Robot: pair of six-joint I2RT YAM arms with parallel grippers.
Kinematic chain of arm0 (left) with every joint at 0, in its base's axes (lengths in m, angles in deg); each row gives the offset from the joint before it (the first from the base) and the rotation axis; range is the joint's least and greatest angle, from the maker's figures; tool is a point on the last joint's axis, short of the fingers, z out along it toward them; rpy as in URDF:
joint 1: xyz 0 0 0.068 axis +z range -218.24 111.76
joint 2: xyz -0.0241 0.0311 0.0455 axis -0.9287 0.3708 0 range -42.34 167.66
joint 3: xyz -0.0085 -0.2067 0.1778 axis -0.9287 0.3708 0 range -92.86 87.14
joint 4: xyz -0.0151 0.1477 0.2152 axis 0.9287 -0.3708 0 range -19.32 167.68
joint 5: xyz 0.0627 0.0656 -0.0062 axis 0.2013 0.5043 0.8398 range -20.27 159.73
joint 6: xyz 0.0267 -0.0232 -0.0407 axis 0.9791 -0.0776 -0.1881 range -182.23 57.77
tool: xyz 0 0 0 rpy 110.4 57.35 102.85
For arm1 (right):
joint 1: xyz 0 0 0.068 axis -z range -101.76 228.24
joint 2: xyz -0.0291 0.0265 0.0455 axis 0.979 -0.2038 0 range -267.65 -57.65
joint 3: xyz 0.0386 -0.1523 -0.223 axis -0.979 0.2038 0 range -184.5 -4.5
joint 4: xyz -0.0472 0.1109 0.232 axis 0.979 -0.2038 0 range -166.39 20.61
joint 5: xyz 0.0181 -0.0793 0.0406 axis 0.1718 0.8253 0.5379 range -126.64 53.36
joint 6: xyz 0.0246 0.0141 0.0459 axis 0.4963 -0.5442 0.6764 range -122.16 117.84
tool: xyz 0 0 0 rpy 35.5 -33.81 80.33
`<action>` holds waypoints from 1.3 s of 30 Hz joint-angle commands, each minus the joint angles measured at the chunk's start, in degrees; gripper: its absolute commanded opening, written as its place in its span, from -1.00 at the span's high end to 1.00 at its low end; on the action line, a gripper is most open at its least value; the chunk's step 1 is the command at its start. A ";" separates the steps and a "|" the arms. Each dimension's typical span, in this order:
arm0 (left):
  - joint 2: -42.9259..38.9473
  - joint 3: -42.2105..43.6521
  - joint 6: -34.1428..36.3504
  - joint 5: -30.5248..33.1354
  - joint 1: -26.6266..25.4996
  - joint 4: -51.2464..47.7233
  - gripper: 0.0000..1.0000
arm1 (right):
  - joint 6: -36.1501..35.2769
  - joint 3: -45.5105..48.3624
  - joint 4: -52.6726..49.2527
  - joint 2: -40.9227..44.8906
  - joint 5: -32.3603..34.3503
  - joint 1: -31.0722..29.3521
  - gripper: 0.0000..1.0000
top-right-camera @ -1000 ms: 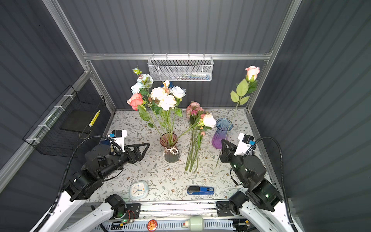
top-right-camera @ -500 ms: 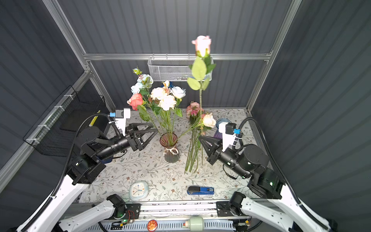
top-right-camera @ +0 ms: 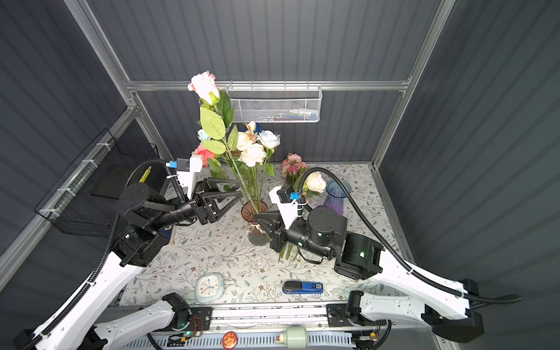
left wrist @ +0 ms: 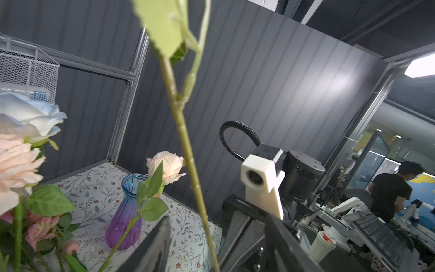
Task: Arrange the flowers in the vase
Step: 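Carry the pink rose toward the left gripper while the left gripper reaches for its stem, then close the left gripper on the stem while the right gripper opens and draws back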
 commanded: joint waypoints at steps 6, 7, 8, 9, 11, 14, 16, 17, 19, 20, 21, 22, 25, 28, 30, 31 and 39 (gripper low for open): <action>0.44 -2.02 1.34 0.12 -0.28 -0.30 0.55 | 0.23 -1.50 2.20 -0.96 -0.59 -0.33 1.00; 0.44 -2.18 1.54 0.74 -0.30 -0.78 0.64 | 0.23 -1.36 2.11 -0.95 -0.33 -0.37 1.00; 0.41 -2.43 1.95 1.50 -0.23 -1.45 0.72 | 0.31 -1.04 2.11 -0.95 -0.28 -0.38 1.00; 0.52 -2.60 2.42 2.09 -0.29 -2.00 0.80 | 0.38 -0.80 1.98 -0.95 -0.25 -0.38 1.00; 0.74 -3.09 2.86 3.02 -0.21 -2.82 0.96 | 0.58 -0.23 1.93 -0.95 -0.07 -0.38 0.97; 1.21 -3.76 3.46 4.07 -0.23 -3.89 1.00 | 0.67 0.50 1.49 -0.89 0.19 -0.34 0.90; 1.56 -4.07 3.89 4.55 -0.22 -4.34 1.00 | 0.84 1.14 1.58 -0.61 0.43 -0.36 0.84; 1.59 -4.28 4.08 4.82 -0.23 -4.54 1.00 | 0.76 1.33 1.50 -0.52 0.49 -0.35 0.80; 1.82 -4.64 4.50 5.62 -0.24 -4.94 1.00 | 0.49 1.46 0.96 -0.36 0.84 -0.31 0.54; 1.89 -4.82 4.80 5.96 -0.23 -5.04 1.00 | 0.26 1.54 0.66 -0.25 0.93 -0.30 0.29; 1.94 -5.26 5.40 6.41 -0.22 -5.55 1.00 | 0.00 1.56 0.34 -0.10 0.89 -0.23 0.05; 2.15 -5.80 6.27 6.85 -0.31 -6.54 1.00 | -0.18 1.68 0.03 0.13 0.93 -0.29 -0.12; 2.21 -7.46 9.00 8.62 -0.24 -9.13 1.00 | -0.64 2.47 -0.60 1.84 1.05 -0.30 -0.35; 1.66 -8.76 13.20 12.25 -0.26 -12.06 1.00 | -1.15 4.03 -1.46 4.78 2.56 -0.23 -0.42; 1.28 -9.13 16.46 15.66 -0.24 -13.79 1.00 | -1.39 5.29 -2.08 6.90 3.61 -0.29 -0.44; 1.20 -9.08 18.38 17.26 -0.23 -14.26 1.00 | -1.44 5.78 -2.60 7.99 4.12 -0.25 -0.44; 3.17 -5.73 26.67 27.62 -0.29 -10.54 1.00 | -1.35 8.58 -3.90 14.18 6.47 -0.25 -0.44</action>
